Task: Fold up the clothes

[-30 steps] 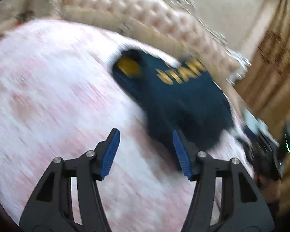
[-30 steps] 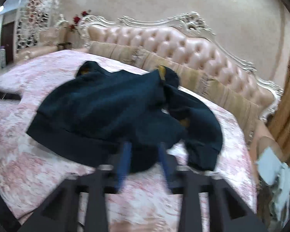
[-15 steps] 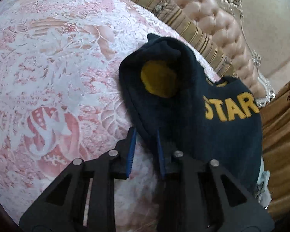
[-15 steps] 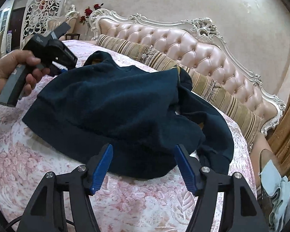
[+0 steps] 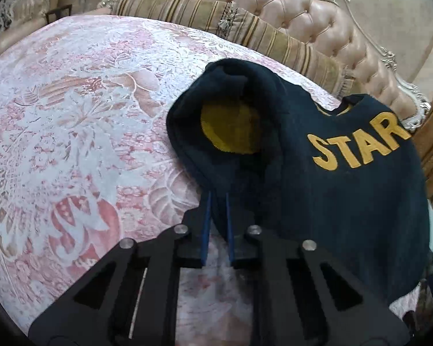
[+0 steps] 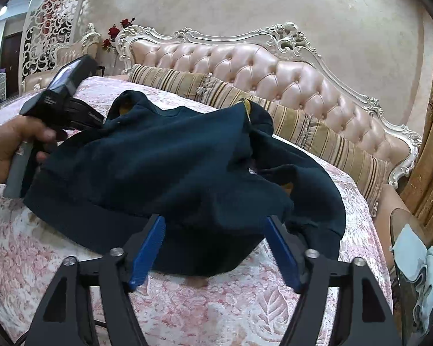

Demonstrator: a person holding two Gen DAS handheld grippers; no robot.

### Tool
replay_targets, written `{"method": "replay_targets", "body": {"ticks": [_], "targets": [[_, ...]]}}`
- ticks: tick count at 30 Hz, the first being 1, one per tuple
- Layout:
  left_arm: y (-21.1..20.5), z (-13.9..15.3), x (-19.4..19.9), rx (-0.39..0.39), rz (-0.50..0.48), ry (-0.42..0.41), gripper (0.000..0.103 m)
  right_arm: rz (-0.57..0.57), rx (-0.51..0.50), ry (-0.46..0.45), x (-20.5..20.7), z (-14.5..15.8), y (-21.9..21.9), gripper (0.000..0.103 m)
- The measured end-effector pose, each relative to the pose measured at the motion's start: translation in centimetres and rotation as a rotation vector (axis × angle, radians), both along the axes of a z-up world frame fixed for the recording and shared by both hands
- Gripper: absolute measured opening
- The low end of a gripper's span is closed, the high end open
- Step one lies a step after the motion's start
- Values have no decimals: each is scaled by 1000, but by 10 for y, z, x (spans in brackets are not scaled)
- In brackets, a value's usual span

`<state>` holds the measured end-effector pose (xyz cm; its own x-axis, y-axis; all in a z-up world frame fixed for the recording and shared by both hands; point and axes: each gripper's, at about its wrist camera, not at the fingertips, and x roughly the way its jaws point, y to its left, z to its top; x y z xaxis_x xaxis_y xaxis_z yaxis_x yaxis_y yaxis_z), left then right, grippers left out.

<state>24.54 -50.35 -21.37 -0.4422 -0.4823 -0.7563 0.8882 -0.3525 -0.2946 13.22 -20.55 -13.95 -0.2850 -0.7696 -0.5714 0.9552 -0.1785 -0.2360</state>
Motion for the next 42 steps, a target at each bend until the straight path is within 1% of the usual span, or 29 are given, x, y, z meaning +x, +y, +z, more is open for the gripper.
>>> {"method": "replay_targets", "body": {"ticks": [1, 3, 6, 7, 8, 10, 12, 13, 14, 15, 16, 18, 19, 21, 23, 24, 25, 26, 28, 29, 30, 31, 32, 34, 37, 38, 40, 42], "targets": [[-1, 1, 4, 2, -11, 11, 10, -4, 0, -4, -1, 0, -1, 78], [0, 9, 9, -26, -40, 12, 10, -11, -3, -16, -4, 1, -3, 78], [1, 27, 14, -91, -56, -27, 9, -16, -25, -51, -10, 6, -9, 78], [0, 36, 15, -124, -62, -51, 9, -21, -36, -56, -12, 8, -13, 79], [-1, 45, 18, -161, -58, -87, 9, -26, -47, -61, -15, 11, -17, 81], [-4, 60, 26, -228, -50, -154, 9, -44, -36, -30, -20, 8, -32, 82], [-11, 73, 35, -285, -36, -224, 8, -37, -5, -28, -25, 2, -44, 82], [-14, 80, 39, -314, -25, -267, 8, -19, 12, -47, -27, -2, -49, 79], [-21, 86, 43, -346, -13, -314, 8, -8, 33, -73, -28, -6, -53, 54], [-28, 91, 46, -368, -2, -355, 8, 2, 54, -99, -30, -10, -57, 33], [-35, 96, 50, -395, 10, -409, 8, 11, 75, -127, -30, -14, -61, 29], [-46, 103, 53, -451, 23, -496, 8, 27, 87, -124, -25, -17, -62, 18], [-51, 106, 54, -479, 29, -538, 8, 30, 87, -115, -22, -17, -62, 17], [-63, 102, 56, -530, 28, -636, 8, 28, 88, -105, -19, -15, -60, 17], [-79, 82, 51, -537, 23, -732, 8, 27, 97, -125, -22, -16, -60, 17], [-85, 72, 51, -517, 17, -748, 8, 26, 103, -138, -24, -17, -60, 17], [-88, 62, 52, -493, 12, -752, 9, 25, 109, -151, -26, -18, -59, 17], [-87, 55, 56, -470, 9, -734, 12, 26, 113, -149, -26, -18, -58, 17], [-84, 42, 64, -426, 2, -693, 13, 29, 121, -142, -24, -18, -57, 17], [-80, 40, 68, -406, 11, -678, 25, 30, 127, -142, -24, -18, -56, 17], [-76, 38, 72, -387, 20, -663, 32, 30, 132, -142, -24, -18, -55, 17], [-70, 37, 79, -375, 30, -635, 43, 29, 135, -144, -24, -18, -54, 17], [-64, 39, 85, -365, 35, -619, 50, 28, 137, -146, -24, -18, -52, 17], [-51, 42, 100, -344, 47, -587, 51, 28, 139, -141, -23, -17, -48, 17], [-14, 51, 118, -307, 77, -462, 51, 36, 98, -153, -27, -9, -33, 19], [1, 53, 123, -286, 75, -404, 51, 37, 80, -159, -29, -6, -27, 20], [31, 53, 127, -252, 51, -309, 52, 45, 56, -140, -33, -3, -16, 26], [59, 50, 124, -223, 16, -240, 52, 43, 42, -115, -35, 0, -7, 39]]}}
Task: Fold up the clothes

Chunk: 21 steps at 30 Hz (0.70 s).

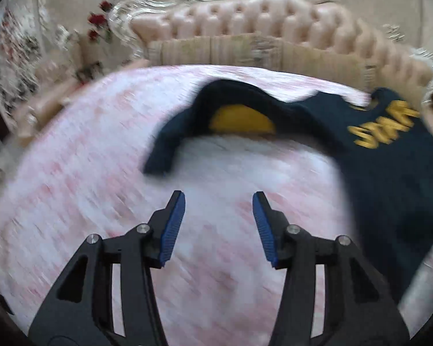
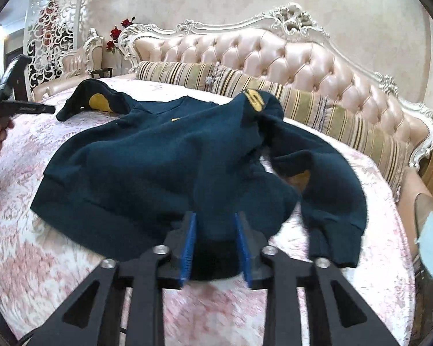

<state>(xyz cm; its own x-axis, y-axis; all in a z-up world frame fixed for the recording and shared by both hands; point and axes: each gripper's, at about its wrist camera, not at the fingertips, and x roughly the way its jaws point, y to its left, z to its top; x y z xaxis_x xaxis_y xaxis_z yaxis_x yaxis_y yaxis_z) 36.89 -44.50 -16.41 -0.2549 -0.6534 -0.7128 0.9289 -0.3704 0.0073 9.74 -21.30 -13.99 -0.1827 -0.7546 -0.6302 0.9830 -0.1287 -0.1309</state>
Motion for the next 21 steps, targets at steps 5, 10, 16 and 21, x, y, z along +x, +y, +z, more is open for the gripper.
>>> {"method": "replay_targets", "body": {"ticks": [5, 10, 16, 21], "targets": [[60, -13, -19, 101, -95, 169, 54, -7, 2, 41, -6, 3, 16, 51], [95, -29, -32, 189, -143, 313, 56, 2, -23, 153, -5, 2, 28, 51], [122, -37, -61, 212, -221, 278, 58, 69, -8, 203, -11, -1, 27, 54], [121, -44, -82, 271, -250, 331, 58, 67, -13, 197, -12, -3, 37, 70]]}}
